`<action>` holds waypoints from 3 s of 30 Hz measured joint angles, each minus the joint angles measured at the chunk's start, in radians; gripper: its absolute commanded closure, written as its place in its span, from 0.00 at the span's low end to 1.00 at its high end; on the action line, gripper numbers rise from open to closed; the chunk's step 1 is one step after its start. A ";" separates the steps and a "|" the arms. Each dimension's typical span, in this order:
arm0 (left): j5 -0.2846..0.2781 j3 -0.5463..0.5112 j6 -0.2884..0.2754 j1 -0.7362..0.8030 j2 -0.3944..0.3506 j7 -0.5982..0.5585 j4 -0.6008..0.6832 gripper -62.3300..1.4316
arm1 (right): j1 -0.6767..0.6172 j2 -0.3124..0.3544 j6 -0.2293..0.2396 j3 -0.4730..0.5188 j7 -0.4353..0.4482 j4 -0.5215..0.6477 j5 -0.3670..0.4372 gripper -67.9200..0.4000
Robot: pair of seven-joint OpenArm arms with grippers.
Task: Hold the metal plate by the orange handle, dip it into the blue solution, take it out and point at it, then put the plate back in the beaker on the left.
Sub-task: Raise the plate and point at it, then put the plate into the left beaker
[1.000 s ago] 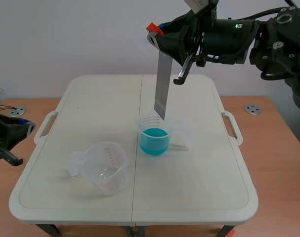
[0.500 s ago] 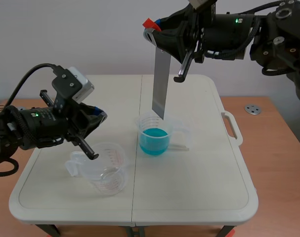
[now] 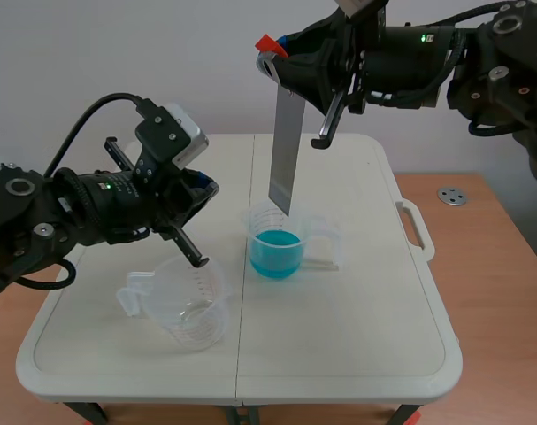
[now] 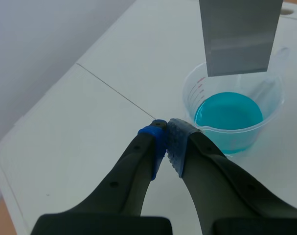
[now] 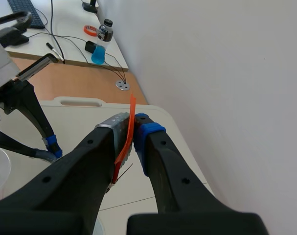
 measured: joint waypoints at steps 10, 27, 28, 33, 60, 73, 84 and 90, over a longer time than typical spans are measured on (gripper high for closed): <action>0.065 0.000 -0.003 -0.047 0.090 -0.026 -0.151 0.93 | 0.000 0.000 0.000 0.000 0.000 0.000 0.000 0.98; 0.095 0.000 -0.008 -0.049 0.117 -0.049 -0.163 0.93 | 0.000 0.000 0.000 0.000 -0.003 0.000 0.000 0.98; 0.095 0.000 -0.008 -0.049 0.117 -0.049 -0.163 0.93 | 0.000 0.000 0.000 0.000 -0.005 0.000 0.000 0.98; 0.071 0.000 -0.008 -0.049 0.114 -0.050 -0.163 0.93 | 0.000 0.000 0.000 0.000 -0.005 0.000 0.000 0.98; -0.426 -0.380 0.494 0.674 -0.682 -0.080 0.051 0.93 | 0.010 0.000 0.000 0.000 0.025 0.000 0.000 0.98; -0.426 -0.387 0.485 1.044 -0.556 -0.237 -0.126 0.93 | 0.058 0.003 0.000 -0.088 0.068 0.000 0.046 0.98; -0.405 -0.345 0.326 1.140 -0.408 -0.235 -0.123 0.93 | 0.058 0.008 0.000 -0.157 0.076 0.074 0.046 0.98; -0.309 -0.225 0.276 1.136 -0.353 -0.236 -0.123 0.93 | 0.058 0.008 0.000 -0.194 0.079 0.121 0.046 0.98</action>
